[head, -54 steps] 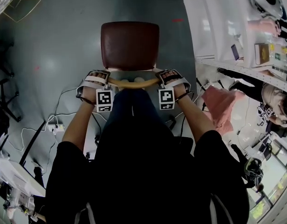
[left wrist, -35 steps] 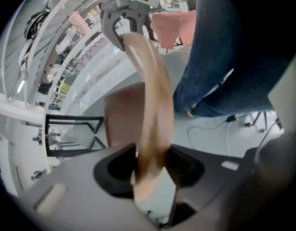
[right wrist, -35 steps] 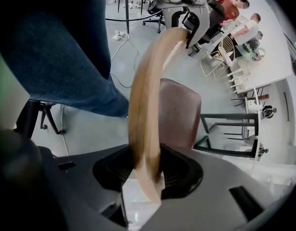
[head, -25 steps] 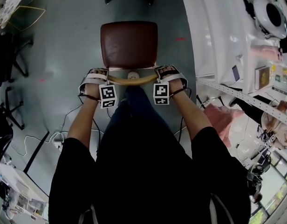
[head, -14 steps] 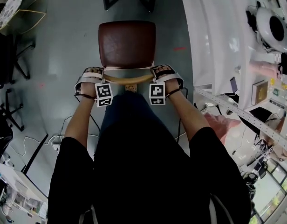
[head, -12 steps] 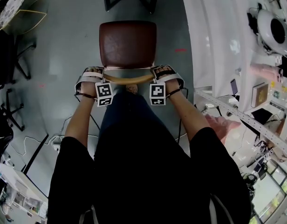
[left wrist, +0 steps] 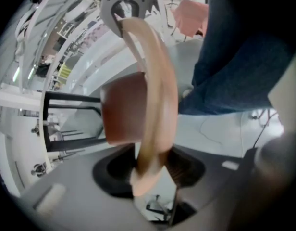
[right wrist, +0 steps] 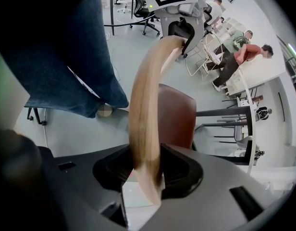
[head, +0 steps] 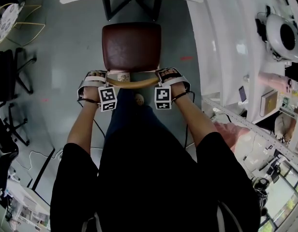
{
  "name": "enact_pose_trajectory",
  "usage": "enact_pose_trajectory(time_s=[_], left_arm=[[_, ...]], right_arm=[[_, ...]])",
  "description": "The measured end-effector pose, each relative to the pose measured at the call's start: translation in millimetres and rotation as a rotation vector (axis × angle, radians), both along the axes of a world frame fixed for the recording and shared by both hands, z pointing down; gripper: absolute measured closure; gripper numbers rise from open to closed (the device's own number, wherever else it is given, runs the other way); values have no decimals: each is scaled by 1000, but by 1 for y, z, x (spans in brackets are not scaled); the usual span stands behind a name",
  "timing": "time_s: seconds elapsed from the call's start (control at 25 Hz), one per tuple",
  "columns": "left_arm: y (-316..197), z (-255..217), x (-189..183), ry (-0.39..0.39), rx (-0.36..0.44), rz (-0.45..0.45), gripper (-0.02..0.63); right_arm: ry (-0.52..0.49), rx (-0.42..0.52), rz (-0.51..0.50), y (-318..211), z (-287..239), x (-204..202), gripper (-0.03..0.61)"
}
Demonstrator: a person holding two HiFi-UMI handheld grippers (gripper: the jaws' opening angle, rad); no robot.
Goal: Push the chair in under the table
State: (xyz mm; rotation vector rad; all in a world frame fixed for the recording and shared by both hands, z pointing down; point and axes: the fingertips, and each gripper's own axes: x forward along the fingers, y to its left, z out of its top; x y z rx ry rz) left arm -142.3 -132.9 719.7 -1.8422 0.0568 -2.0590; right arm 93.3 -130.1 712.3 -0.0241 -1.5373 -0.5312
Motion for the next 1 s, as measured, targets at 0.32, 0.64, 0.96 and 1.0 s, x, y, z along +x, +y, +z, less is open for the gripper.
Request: enact_pose_trajectory(time_s=[0.32,0.64,0.96,1.0], left_arm=[[-60,-4,-4,24,-2,41,436],[-116,-2,-13,34,1,65,436],[-159,-2,-17,32,12,72,434],[-163,-2,-17,33,13,73,434]], right_arm=[[31,3,11,-58,-2,-4,426],[51,3,41,-112,-1,-14,426],[70,6,58,-150,-1,-17,426],[73,7,59,-154,-1,-17,426]])
